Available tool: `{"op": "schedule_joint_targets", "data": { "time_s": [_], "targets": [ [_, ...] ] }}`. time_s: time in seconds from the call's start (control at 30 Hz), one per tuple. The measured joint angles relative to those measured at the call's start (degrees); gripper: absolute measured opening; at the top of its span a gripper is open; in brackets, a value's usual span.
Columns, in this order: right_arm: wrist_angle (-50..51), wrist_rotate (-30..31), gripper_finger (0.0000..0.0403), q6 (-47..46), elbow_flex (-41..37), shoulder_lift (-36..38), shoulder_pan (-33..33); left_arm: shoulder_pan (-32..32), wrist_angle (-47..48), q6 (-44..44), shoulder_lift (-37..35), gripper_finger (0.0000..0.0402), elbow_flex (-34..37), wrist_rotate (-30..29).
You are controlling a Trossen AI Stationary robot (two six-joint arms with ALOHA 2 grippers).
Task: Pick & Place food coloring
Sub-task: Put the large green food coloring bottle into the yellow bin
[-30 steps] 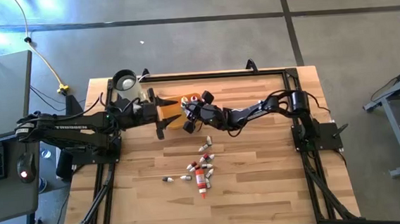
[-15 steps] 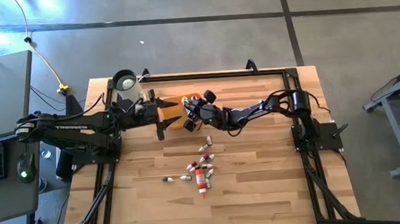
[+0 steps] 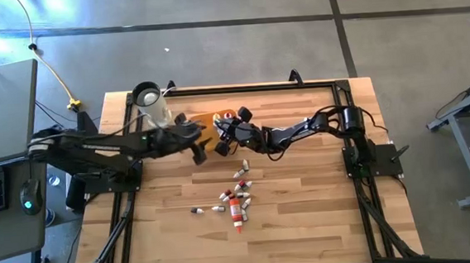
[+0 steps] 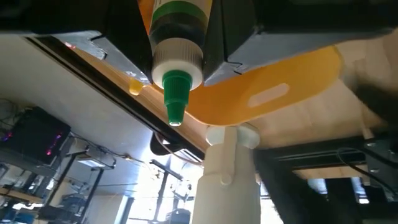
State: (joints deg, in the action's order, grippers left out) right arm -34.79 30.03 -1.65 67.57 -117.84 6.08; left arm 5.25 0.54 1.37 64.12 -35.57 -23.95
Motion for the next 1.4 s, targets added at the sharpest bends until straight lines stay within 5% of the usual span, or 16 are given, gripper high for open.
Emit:
{"op": "schedule_joint_targets", "data": {
  "time_s": [0.17,0.27,0.53,0.7,1.07,1.27,1.4],
  "targets": [
    [0.4,-0.2,0.0126,0.0,0.0,0.1,-0.1,0.1,-5.7,-0.9,9.2,0.0159,0.0,-10.0],
    [2.8,2.7,0.0126,-0.1,0.0,0.3,-0.1,0.5,-7.7,-1.4,10.7,0.0125,0.0,-11.0],
    [1.6,1.2,0.0126,-1.5,0.0,0.3,0.0,6.8,-4.8,0.5,10.8,0.0067,0.0,5.5],
    [2.3,0.8,0.0126,-2.3,0.0,0.3,0.1,8.0,-4.1,-1.2,10.4,0.0035,0.0,10.3],
    [10.8,-2.4,0.0126,-2.5,-0.2,4.2,1.4,7.9,-0.3,-4.7,0.7,0.0002,0.0,17.5],
    [9.6,-12.1,0.0126,-4.2,-0.2,5.3,2.1,7.9,-2.3,-4.6,-5.2,0.0001,2.4,15.5],
    [11.1,-11.9,0.0126,-4.1,-0.2,5.3,2.1,8.0,-7.1,-4.6,-4.8,0.0001,7.4,15.5]
  ]
}}
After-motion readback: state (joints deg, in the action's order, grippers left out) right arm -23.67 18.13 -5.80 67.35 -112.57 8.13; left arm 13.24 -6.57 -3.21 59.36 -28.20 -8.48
